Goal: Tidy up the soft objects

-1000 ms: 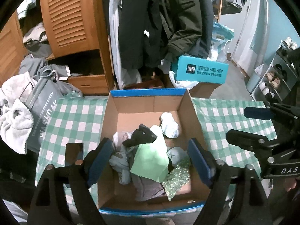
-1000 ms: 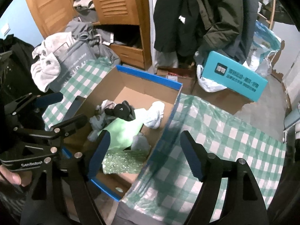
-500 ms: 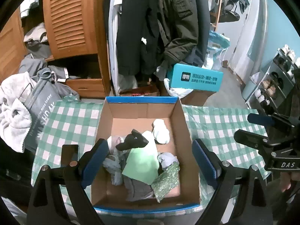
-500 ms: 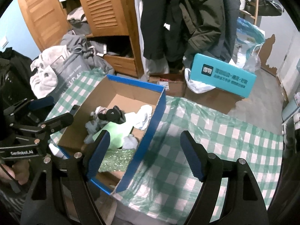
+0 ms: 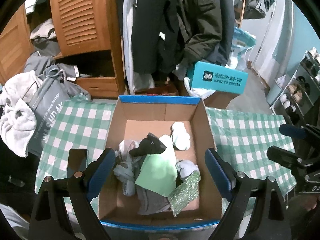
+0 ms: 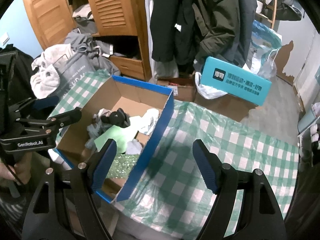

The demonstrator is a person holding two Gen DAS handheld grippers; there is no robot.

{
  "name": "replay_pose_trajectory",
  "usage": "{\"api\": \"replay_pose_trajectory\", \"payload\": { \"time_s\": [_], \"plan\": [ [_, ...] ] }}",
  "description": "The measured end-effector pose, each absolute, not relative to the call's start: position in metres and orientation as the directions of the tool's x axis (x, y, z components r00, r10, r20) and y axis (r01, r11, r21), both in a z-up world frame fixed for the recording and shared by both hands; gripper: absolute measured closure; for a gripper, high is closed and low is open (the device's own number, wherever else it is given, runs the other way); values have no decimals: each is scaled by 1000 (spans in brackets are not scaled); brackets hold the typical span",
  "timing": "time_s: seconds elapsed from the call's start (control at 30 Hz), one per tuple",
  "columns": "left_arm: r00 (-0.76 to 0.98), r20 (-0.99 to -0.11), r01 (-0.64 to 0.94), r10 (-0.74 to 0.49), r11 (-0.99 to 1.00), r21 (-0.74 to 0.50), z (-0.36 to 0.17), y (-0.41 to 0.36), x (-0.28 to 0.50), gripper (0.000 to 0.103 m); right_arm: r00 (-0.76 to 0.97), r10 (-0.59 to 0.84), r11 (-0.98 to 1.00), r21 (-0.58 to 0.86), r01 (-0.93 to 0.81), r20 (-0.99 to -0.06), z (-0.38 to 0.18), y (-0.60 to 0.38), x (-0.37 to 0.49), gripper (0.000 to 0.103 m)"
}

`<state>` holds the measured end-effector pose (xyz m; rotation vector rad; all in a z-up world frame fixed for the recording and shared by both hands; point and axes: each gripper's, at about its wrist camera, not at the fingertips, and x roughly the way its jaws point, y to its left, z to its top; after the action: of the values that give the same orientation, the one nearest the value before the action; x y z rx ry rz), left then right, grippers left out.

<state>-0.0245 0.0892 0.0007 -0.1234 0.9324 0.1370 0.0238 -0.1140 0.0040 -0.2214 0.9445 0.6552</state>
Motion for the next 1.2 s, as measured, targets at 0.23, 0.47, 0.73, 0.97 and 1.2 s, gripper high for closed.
{"api": "replay_pose_trajectory", "payload": {
  "time_s": [0.23, 0.47, 0.73, 0.97, 1.2],
  "plan": [
    [594, -802, -154, 67, 987, -32, 2, 83, -25, 11, 421, 424, 793, 104, -601, -802, 2, -119, 24, 25],
    [590, -805, -152, 66, 988, -31, 2, 81, -25, 11, 425, 416, 799, 100, -593, -804, 4, -123, 25, 25],
    [588, -806, -152, 65, 988, -31, 1, 80, -25, 11, 424, 416, 799, 100, -593, -804, 5, -124, 25, 25],
    [587, -807, -152, 67, 988, -29, 1, 79, -26, 11, 427, 408, 806, 99, -584, -807, 4, -128, 25, 25],
    [589, -805, -151, 65, 988, -31, 2, 79, -26, 11, 428, 404, 808, 96, -581, -808, 3, -130, 27, 25]
  ]
}}
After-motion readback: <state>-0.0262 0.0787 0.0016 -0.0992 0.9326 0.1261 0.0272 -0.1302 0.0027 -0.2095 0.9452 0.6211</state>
